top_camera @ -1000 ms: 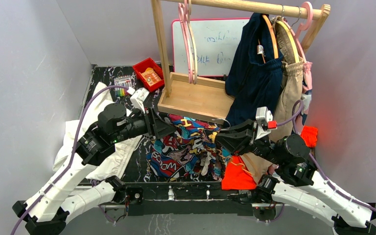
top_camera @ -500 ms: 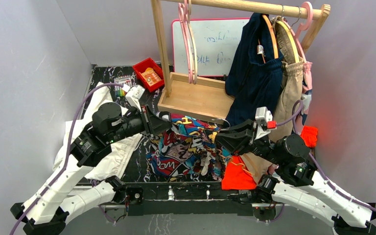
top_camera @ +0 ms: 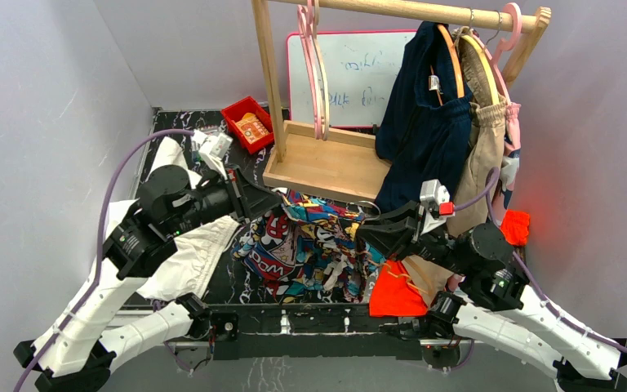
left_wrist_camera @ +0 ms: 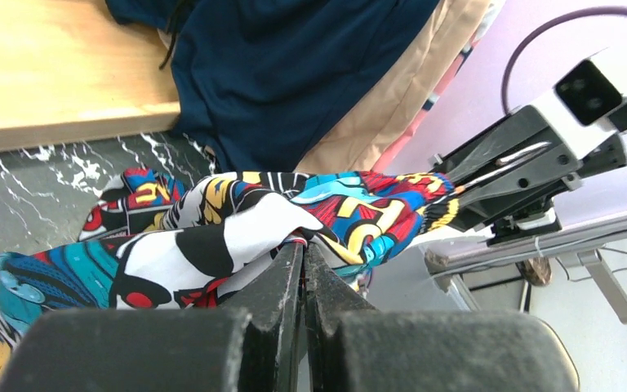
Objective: Place the shorts on the hanger
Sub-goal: Hang the shorts on the hanger.
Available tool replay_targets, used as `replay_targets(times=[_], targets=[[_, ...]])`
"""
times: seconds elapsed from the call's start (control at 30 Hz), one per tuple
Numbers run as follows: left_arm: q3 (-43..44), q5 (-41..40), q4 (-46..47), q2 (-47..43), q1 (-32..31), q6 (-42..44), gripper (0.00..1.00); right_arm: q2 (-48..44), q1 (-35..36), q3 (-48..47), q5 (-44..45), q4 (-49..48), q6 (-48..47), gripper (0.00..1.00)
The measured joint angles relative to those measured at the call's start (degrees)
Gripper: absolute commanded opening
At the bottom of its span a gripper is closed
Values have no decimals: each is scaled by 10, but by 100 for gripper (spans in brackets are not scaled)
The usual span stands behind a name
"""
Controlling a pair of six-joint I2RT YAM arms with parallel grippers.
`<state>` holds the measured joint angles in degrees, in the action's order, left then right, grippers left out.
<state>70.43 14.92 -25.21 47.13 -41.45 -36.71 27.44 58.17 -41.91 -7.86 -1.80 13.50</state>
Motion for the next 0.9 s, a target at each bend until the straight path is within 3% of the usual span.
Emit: replay_targets(times=[0.3,0.43,0.7,0.77,0.9], targets=[[-3,61,-27,51,0,2,3,-14,0,1,-5,-41,18,0],[1,66,-30,51,0,7,34,-8,0,2,-10,-55,25,0],[11,39,-55,7,0,29,77,-14,0,5,-9,-60,31,0],[12,28,-61,-12,0,36,96,-17,0,5,-8,-61,32,0],[12,4,-69,-49,0,55,98,-19,0,5,-6,-60,32,0]])
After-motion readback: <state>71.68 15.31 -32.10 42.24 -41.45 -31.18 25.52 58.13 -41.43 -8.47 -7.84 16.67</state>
